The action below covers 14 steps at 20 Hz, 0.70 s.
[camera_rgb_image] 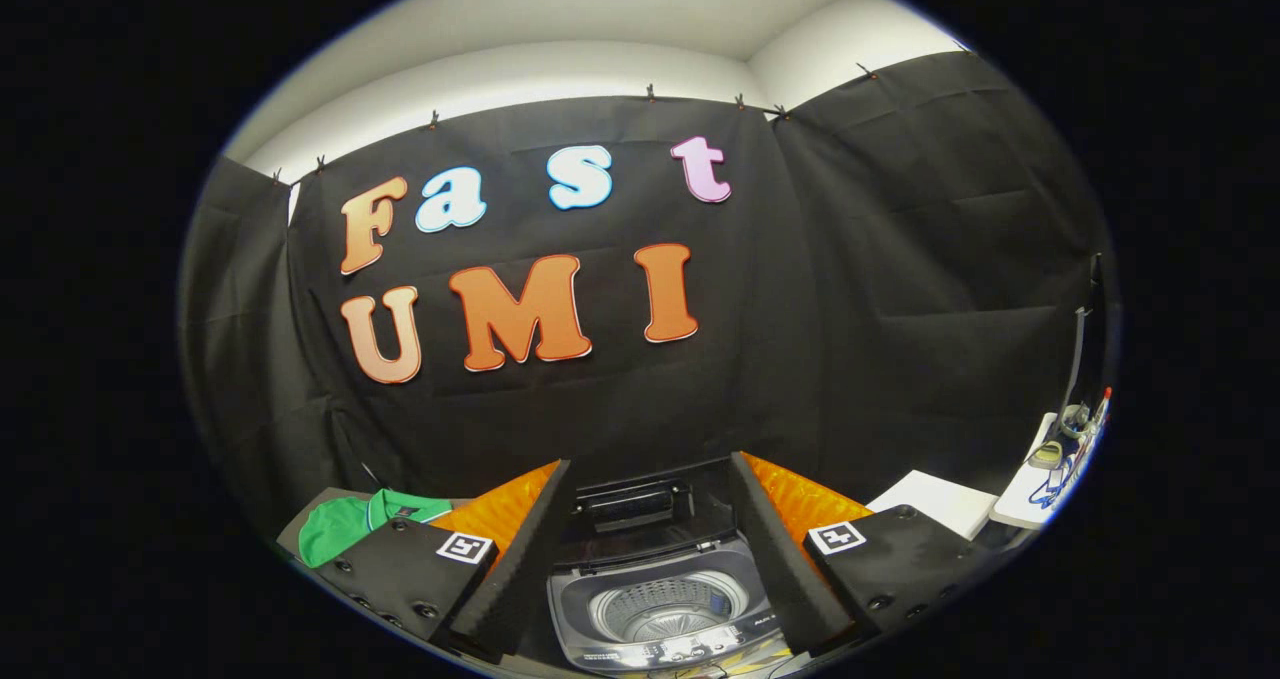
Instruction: Put the clothes into the washing machine and then close the washing machine lid.
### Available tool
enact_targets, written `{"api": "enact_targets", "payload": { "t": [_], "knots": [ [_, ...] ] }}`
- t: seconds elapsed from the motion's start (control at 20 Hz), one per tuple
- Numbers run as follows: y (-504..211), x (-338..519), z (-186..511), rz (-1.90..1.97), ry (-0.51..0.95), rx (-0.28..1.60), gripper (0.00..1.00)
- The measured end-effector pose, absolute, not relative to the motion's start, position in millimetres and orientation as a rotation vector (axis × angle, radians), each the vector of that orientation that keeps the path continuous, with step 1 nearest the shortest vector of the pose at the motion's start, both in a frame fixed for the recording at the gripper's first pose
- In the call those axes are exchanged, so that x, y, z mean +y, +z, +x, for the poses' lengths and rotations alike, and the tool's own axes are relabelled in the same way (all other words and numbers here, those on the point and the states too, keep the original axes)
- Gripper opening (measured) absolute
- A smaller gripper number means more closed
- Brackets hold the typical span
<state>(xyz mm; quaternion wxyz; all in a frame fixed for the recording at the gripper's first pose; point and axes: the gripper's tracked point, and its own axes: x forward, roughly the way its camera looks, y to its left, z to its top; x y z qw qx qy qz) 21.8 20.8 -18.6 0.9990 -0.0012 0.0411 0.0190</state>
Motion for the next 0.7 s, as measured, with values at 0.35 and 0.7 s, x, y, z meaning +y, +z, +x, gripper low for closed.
{"api": "enact_targets", "payload": {
  "t": [0.35,0.7],
  "knots": [
    [-38,73,32,-0.039,0.133,0.141,0.99],
    [-77,161,34,-0.046,0.290,0.243,0.99]
  ]
}}
